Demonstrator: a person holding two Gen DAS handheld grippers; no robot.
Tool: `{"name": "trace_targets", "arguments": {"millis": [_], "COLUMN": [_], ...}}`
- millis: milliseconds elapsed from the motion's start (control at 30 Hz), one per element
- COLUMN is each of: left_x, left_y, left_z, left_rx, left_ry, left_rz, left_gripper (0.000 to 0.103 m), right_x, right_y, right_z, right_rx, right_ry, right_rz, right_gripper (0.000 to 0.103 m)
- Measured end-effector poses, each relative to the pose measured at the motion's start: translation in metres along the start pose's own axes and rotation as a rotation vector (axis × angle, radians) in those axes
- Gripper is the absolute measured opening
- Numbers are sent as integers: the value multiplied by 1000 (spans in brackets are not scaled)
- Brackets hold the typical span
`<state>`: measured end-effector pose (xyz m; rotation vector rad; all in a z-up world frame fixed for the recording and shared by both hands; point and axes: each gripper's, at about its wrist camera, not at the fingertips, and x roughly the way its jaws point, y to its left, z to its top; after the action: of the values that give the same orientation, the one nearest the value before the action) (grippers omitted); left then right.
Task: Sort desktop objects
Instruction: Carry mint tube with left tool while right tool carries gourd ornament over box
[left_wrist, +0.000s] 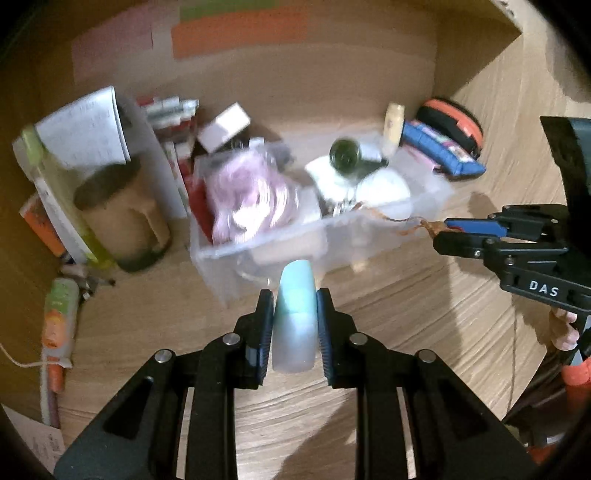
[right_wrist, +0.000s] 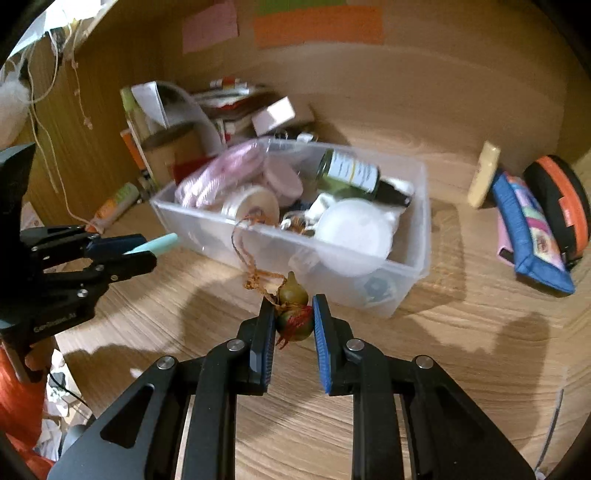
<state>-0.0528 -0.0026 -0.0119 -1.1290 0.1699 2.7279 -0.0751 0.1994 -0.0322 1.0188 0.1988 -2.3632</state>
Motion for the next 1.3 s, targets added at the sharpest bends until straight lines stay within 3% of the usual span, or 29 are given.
{"name": "trace_targets", "arguments": {"millis": [500, 833, 1300], "left_x": [-19, 19, 81], "left_y": [-16, -21, -28], "left_z": [39, 71, 91], "left_rx": [-11, -26, -25], "left_ry": [-108, -72, 28], "left_rz": [-30, -93, -93], "left_gripper": [22, 22, 22], "right_x": [-25, -1, 27], "right_y": [-13, -39, -53], "right_z": [22, 37, 39], "right_rx": [7, 45, 64], "right_ry": [-94, -67, -10], "right_rz": [-21, -67, -62], "right_gripper": [18, 18, 18]}}
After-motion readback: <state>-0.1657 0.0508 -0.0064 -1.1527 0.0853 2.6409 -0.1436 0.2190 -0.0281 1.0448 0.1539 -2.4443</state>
